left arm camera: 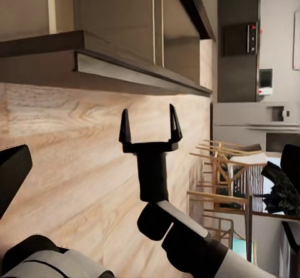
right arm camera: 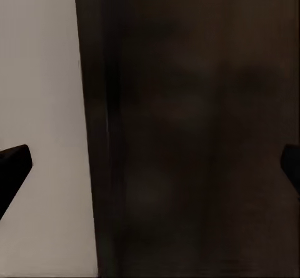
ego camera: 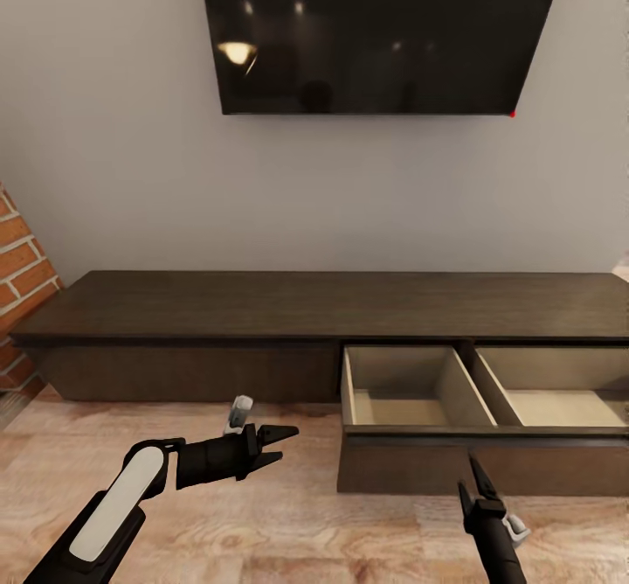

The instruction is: Place each of the two pumpkins and all three candles from the living room inside a cabinet in the living room (use any cabinet), then make sure every cabinet is closed, and position the cauldron so it is next to a table in the living room.

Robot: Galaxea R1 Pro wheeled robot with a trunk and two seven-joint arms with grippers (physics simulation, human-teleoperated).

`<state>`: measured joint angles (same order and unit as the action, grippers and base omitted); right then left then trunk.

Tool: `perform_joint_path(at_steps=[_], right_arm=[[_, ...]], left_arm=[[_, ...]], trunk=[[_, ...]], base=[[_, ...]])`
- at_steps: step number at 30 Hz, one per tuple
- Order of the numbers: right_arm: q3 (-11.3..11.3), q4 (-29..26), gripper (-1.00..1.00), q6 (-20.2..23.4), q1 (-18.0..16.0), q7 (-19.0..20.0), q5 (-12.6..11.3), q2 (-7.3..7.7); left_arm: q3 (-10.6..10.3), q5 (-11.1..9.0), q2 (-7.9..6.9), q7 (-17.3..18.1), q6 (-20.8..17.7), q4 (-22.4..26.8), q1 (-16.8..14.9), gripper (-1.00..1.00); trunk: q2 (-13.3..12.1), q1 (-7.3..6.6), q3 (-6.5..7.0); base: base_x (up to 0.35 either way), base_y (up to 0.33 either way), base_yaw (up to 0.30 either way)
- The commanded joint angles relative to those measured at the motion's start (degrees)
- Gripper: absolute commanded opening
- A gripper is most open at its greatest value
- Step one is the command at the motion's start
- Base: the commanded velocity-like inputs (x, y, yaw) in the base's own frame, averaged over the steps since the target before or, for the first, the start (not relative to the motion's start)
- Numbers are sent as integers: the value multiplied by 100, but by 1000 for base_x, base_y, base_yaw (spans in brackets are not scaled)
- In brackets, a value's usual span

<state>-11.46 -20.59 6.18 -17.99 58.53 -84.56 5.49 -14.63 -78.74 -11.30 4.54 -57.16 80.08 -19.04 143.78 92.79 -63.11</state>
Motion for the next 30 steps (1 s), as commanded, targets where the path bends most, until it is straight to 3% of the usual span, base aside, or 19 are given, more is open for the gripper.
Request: perform_joint_path(at_steps=[1, 3, 9, 12, 14, 16, 18, 21, 24, 30], right_arm=[[3, 3, 100, 176, -3, 0, -49, 12], [5, 3, 100, 319, -3, -29, -37, 20], [69, 1, 100, 1584, -3, -474, 22, 54], [88, 2, 100, 1849, -3, -800, 32, 112], [111, 23, 100, 1966, -3, -956, 119, 228], [162, 100, 100, 2080, -3, -1075, 347, 370], [282, 302, 100, 2376, -3, -1166, 930, 569], [338, 418, 100, 2550, -3, -1203, 1436, 650], [364, 457, 100, 2599, -3, -1208, 1939, 672], [372, 475, 100, 2369, -3, -1216, 2572, 654]], left_arm=[[-5, 44, -4, 49, -6, -1, -4, 100], [-5, 43, -4, 50, -6, -1, -4, 100], [-5, 40, -12, 54, -6, 4, -4, 100], [-3, 36, -12, 56, -7, 5, -4, 100], [31, -2, -20, 56, -12, 17, 1, 100], [55, -142, -68, 56, -11, 30, 3, 100], [36, -571, -190, 52, -8, 38, 5, 100], [18, -901, -299, 49, -7, 77, 5, 100], [14, -1035, -383, 48, -6, 91, 5, 100], [70, -1085, -442, 47, -6, 23, 5, 100]], trunk=[[2, -3, -5], [2, -3, -5], [2, -3, -5], [2, -3, -5], [2, -3, -5], [2, -3, -5], [2, -3, -5], [2, -3, -5], [2, -3, -5], [-3, -13, 84]], base=[[-170, 0, 0], [-170, 0, 0], [-127, 0, 0], [-28, 0, 0], [-9, 0, 0], [-4, 0, 0], [-81, -54, 0], [-46, -30, 0], [-13, -9, 0], [-3, -2, 0]])
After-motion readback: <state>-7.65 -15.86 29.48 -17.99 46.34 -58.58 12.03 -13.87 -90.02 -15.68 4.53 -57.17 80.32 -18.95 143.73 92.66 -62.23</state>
